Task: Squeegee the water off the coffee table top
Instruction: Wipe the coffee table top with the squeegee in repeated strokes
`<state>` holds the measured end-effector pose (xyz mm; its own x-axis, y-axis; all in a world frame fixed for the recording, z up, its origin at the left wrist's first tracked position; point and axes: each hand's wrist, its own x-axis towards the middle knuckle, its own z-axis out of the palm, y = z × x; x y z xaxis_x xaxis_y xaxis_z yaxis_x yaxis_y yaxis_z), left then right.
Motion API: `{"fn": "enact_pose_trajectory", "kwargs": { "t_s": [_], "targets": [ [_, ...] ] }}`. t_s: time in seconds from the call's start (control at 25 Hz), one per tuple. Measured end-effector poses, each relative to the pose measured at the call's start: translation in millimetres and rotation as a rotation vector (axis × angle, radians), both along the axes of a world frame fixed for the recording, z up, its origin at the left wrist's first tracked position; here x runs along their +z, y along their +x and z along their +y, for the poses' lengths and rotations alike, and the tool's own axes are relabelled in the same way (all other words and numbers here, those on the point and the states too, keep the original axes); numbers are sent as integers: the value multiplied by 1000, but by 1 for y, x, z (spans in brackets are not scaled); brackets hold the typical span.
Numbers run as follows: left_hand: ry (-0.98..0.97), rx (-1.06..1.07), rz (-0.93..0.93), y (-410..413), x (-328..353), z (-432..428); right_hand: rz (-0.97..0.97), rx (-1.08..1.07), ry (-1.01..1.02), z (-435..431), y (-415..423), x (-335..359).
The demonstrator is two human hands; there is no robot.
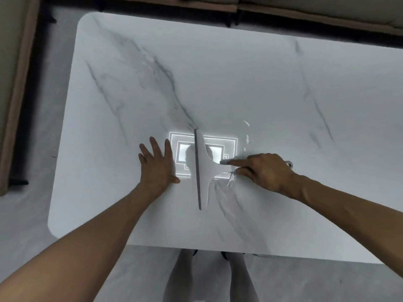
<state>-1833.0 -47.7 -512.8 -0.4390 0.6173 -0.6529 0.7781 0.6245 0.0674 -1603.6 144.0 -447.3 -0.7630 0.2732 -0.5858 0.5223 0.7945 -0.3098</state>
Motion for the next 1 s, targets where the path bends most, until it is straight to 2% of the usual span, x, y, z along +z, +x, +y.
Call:
{"fn": "enact_pose_trajectory", "kwargs": {
  "t_s": [0.24,0.36,0.44,0.56,0.76,0.84,0.92,1.0],
  "targets": [
    [-4,151,-44,33,32,25,-24,-361,109,86,97,8],
    [80,177,-56,59,47,35,-33,-428,123,102,131,18],
    [150,185,-45,75,53,31,26,-430,118,92,132,23],
    [201,202,-36,88,53,5,131,-333,10,38,104,18],
    [66,264,39,107,37,-68,110,96,-185,-89,59,-18],
    [-22,298,1,118,30,-79,73,191,-179,-97,64,-26],
    [-114,283,-32,125,22,-83,85,179,-127,-77,85,-28],
    [-154,202,25,128,17,-83,89,129,-36,-40,114,-24]
  ]
}}
